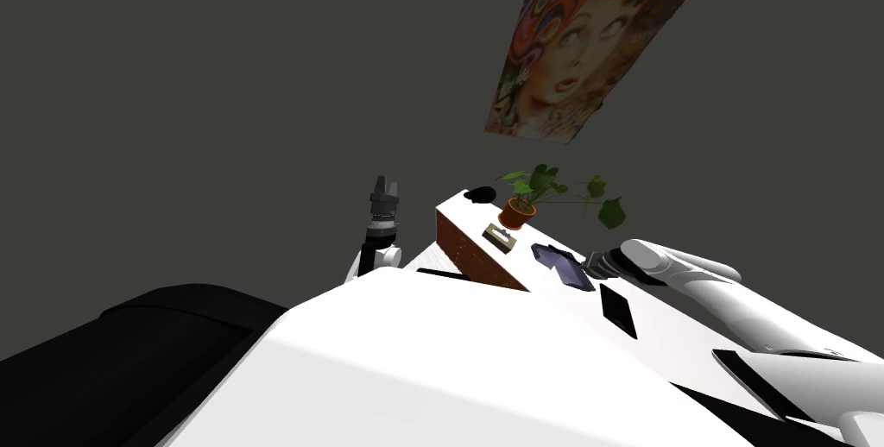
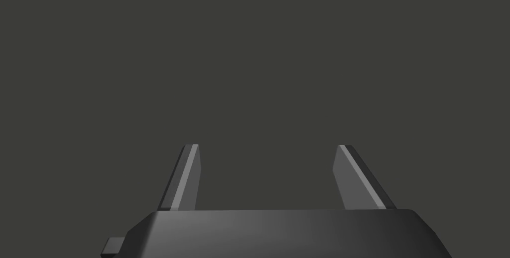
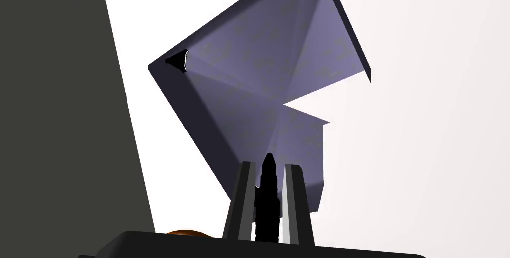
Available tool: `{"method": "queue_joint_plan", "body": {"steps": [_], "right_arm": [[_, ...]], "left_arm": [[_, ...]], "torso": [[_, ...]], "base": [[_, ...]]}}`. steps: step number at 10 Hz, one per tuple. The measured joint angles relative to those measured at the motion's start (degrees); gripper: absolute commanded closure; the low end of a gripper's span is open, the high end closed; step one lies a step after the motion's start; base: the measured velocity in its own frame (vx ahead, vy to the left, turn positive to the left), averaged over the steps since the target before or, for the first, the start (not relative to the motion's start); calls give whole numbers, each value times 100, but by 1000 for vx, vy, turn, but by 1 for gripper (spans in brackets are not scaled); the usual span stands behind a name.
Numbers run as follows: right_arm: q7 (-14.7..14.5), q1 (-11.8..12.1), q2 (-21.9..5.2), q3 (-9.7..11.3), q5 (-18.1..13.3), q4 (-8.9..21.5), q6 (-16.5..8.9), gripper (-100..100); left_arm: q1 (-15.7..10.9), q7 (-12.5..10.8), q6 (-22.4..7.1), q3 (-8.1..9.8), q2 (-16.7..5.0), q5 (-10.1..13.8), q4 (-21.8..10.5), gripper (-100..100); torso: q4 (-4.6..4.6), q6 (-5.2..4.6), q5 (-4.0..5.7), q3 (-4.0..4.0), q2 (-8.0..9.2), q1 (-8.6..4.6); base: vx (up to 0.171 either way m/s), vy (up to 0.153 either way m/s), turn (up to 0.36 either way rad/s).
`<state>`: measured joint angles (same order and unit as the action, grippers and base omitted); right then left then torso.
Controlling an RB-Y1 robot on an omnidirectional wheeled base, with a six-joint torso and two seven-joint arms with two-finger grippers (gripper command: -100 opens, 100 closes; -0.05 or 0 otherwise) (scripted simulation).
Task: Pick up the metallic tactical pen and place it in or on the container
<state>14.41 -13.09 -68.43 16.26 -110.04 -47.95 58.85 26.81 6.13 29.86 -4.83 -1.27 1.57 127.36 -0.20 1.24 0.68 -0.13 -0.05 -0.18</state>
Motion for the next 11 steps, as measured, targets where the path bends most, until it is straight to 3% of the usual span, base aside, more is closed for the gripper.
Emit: {"method": "queue_joint_plan", "body": {"steps": [2,3,7,8,9,11], "right_arm": [[-3,-42,28,-40,-138,177,11,100],[-1,-42,23,-43,-148,186,12,-100],[-1,-41,23,-43,-147,186,11,-100],[-1,-41,23,-43,-147,186,11,0],[-1,-41,23,-43,-147,186,11,-100],[-297,276,-123,-322,179,-67,-122,-100]], "left_arm": [[0,0,0,0,1,0,0,0],[1,0,0,-1,1,0,0,0],[1,0,0,-1,2,0,0,0],[1,0,0,-1,2,0,0,0],[1,0,0,-1,2,0,0,0],[4,0,1,-2,3,0,1,0]], "torso": [[-2,0,-2,-3,-5,24],[-5,2,-4,-10,-17,52],[-9,3,-12,-19,-31,78],[-9,3,-12,-19,-32,78],[-9,3,-12,-19,-32,78],[-14,-6,-22,-34,-59,124]], "base": [[-43,-79,88],[-6,-5,0],[0,0,0],[0,0,0],[79,88,-271],[84,97,-292]]}}
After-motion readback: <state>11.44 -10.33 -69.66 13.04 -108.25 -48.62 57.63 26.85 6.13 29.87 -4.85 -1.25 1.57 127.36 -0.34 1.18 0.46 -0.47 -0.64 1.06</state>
